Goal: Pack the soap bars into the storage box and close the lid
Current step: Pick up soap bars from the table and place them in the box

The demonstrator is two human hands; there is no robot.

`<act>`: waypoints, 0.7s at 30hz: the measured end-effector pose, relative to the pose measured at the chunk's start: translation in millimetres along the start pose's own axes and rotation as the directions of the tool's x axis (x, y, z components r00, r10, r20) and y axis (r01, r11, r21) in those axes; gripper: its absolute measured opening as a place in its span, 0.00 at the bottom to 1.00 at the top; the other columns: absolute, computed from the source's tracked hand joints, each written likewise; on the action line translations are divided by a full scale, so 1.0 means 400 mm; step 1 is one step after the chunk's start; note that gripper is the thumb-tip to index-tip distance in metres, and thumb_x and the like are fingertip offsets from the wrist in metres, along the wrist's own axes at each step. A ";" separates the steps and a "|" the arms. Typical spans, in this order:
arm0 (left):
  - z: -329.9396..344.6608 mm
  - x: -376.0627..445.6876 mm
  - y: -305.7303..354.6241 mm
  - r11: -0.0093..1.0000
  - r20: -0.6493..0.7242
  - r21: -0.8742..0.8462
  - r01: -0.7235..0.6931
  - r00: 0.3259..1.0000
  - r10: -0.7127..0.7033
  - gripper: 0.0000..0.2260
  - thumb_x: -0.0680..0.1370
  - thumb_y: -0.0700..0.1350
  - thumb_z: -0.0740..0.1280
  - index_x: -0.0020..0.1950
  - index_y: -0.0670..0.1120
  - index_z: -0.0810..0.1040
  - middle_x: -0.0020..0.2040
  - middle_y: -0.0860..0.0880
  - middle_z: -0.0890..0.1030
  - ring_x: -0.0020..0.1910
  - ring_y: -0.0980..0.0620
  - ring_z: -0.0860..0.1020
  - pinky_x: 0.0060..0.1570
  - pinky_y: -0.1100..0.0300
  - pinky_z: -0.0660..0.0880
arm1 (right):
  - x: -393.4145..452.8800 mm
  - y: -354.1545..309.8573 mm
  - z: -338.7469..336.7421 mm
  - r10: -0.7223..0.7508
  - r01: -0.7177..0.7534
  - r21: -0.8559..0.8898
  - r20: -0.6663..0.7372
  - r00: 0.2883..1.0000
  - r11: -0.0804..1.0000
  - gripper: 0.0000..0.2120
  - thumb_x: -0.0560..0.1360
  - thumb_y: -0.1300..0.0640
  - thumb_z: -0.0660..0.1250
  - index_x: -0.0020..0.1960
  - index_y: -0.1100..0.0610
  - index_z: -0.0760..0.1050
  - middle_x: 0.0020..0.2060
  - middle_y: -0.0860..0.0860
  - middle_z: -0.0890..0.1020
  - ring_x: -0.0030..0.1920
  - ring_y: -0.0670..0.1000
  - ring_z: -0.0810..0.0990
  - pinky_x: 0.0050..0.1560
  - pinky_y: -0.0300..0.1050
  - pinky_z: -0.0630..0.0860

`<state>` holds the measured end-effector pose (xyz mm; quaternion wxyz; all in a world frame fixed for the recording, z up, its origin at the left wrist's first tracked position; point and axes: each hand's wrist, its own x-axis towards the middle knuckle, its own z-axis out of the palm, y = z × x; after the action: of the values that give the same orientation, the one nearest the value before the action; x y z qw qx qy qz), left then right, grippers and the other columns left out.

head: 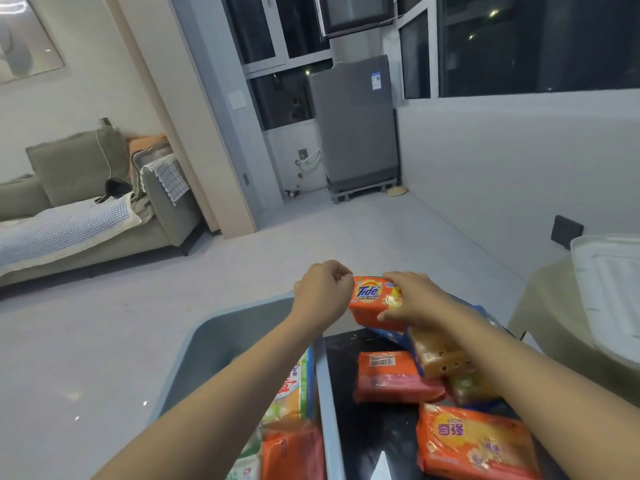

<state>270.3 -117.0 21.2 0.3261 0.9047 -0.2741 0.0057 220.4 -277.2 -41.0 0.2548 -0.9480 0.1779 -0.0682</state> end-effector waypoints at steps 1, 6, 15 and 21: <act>0.001 -0.001 -0.003 1.000 0.006 -0.003 -0.001 1.000 0.001 0.11 0.78 0.46 0.60 0.56 0.45 0.79 0.54 0.46 0.82 0.53 0.49 0.78 0.59 0.46 0.74 | 0.006 0.000 -0.003 -0.011 0.011 -0.013 -0.006 1.000 1.000 0.39 0.64 0.45 0.74 0.70 0.52 0.63 0.64 0.53 0.73 0.61 0.53 0.72 0.59 0.47 0.72; -0.003 -0.005 -0.008 0.999 0.012 -0.039 0.013 1.000 -0.013 0.12 0.79 0.46 0.60 0.57 0.45 0.78 0.55 0.47 0.81 0.49 0.52 0.76 0.57 0.49 0.76 | -0.011 0.001 -0.010 -0.006 0.013 0.060 -0.103 0.995 0.998 0.36 0.65 0.47 0.74 0.68 0.54 0.67 0.63 0.53 0.76 0.58 0.52 0.75 0.53 0.42 0.71; -0.050 -0.094 0.012 0.954 0.009 -0.299 0.023 1.000 -0.021 0.18 0.78 0.52 0.63 0.67 0.48 0.68 0.63 0.45 0.76 0.53 0.54 0.75 0.47 0.62 0.76 | -0.159 -0.093 -0.084 -0.001 0.128 0.326 -0.362 0.932 0.937 0.33 0.63 0.46 0.76 0.65 0.50 0.71 0.57 0.49 0.79 0.47 0.45 0.75 0.38 0.29 0.67; -0.128 -0.178 0.040 0.868 -0.022 -0.491 0.073 0.995 -0.097 0.24 0.77 0.57 0.63 0.69 0.46 0.68 0.67 0.43 0.73 0.59 0.50 0.75 0.57 0.59 0.74 | -0.278 -0.214 -0.136 0.010 0.201 0.422 -0.447 0.895 0.884 0.34 0.63 0.47 0.76 0.66 0.51 0.70 0.56 0.49 0.79 0.49 0.47 0.78 0.48 0.40 0.78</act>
<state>210.5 -62.0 57.4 0.5506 0.8034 -0.2190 -0.0577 131.0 -191.8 45.1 0.4203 -0.8292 0.1612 -0.3315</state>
